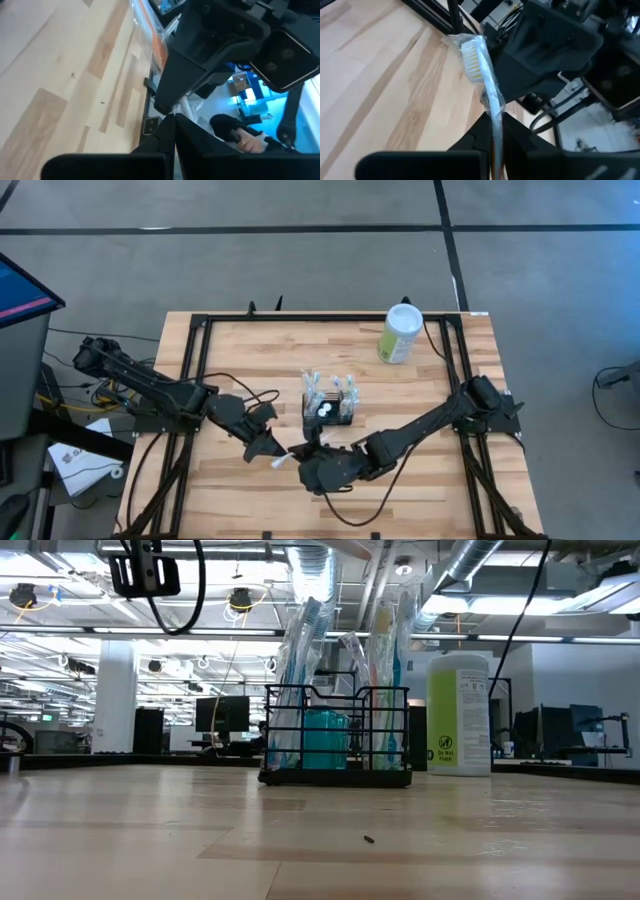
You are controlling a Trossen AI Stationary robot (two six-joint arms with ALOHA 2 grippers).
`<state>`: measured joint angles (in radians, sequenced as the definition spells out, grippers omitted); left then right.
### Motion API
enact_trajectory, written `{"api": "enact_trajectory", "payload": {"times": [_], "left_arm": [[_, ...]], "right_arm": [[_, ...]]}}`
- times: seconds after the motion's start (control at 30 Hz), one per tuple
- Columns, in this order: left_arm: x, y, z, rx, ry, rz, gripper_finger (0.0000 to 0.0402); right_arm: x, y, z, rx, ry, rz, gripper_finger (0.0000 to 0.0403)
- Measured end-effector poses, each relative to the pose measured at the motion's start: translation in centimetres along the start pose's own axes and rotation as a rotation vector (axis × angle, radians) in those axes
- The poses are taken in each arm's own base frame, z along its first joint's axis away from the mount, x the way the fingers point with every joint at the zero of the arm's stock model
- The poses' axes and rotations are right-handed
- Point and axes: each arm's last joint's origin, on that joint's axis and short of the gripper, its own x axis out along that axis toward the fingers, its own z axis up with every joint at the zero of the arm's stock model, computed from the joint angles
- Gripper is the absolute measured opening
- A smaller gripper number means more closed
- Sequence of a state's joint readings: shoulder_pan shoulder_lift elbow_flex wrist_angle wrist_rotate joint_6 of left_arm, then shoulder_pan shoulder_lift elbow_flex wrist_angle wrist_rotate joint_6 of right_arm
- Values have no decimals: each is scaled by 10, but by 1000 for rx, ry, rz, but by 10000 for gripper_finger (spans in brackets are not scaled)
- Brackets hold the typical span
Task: Pick & Place toothbrushing station
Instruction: Put the orange toothbrush into the right compartment of the organizer
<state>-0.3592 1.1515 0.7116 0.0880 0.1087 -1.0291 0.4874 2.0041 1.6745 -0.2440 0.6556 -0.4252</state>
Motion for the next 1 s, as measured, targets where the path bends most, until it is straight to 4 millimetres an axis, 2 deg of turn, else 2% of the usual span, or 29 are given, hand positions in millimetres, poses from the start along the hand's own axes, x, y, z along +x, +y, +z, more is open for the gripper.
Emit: {"api": "enact_trajectory", "payload": {"times": [0.33, 0.43, 0.6, 0.8, 1.0], "left_arm": [[0, 0, 1, 91, -34, 10, 13], [-4, -3, 3, 158, -49, -3, 15], [-10, -10, 0, 312, -129, 32, 10], [-9, -14, -23, 458, -208, 122, 5], [-10, -14, -50, 582, -293, 198, 5]], "right_arm": [[-4, 7, -3, 67, 24, 60, 11], [-8, 9, -1, 106, 18, 73, 11], [-22, 1, 3, 199, -2, 50, 11], [-44, -5, -3, 293, -30, -18, 11], [-68, -9, -26, 418, -235, -57, 11]]}}
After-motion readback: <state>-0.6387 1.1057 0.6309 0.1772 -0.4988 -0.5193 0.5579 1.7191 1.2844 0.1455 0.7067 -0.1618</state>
